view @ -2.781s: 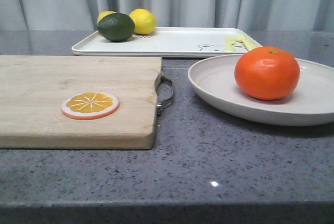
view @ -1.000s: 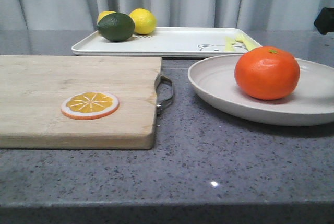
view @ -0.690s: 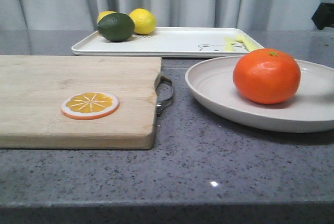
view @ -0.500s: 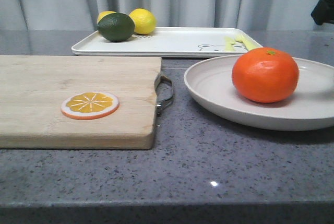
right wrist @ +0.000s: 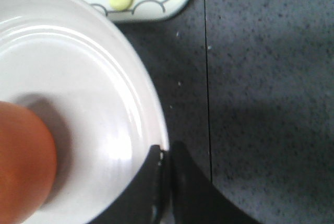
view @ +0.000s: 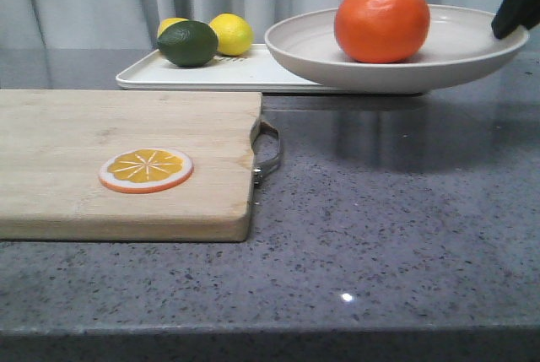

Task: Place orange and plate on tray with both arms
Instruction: 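Lift the plate with the orange and carry it onto the tray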

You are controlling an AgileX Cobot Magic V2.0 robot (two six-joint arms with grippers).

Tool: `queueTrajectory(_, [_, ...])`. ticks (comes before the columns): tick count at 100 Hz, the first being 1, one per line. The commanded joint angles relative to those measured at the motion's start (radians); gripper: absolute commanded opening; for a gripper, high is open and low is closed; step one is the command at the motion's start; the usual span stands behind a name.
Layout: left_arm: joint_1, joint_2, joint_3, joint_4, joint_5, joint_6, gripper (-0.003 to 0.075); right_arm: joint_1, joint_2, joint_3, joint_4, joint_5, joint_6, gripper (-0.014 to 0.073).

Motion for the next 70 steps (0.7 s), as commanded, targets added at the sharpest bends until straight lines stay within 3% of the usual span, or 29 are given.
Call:
queueTrajectory(1, [0.002,0.006,-0.027,-0.014,-0.081,-0.003,-0.002,-0.004,0.033,-0.117,0.026,-0.031,-0.013,-0.0067])
queueTrajectory(38, [0.002,0.006,-0.027,-0.014,-0.081,-0.003,-0.002,-0.003,0.384,-0.592,0.143,0.1,-0.08,-0.0067])
queueTrajectory(70, [0.002,0.006,-0.027,-0.014,-0.081,-0.003,-0.002,-0.001,0.666,-0.957,0.169,0.174,-0.08,-0.0067])
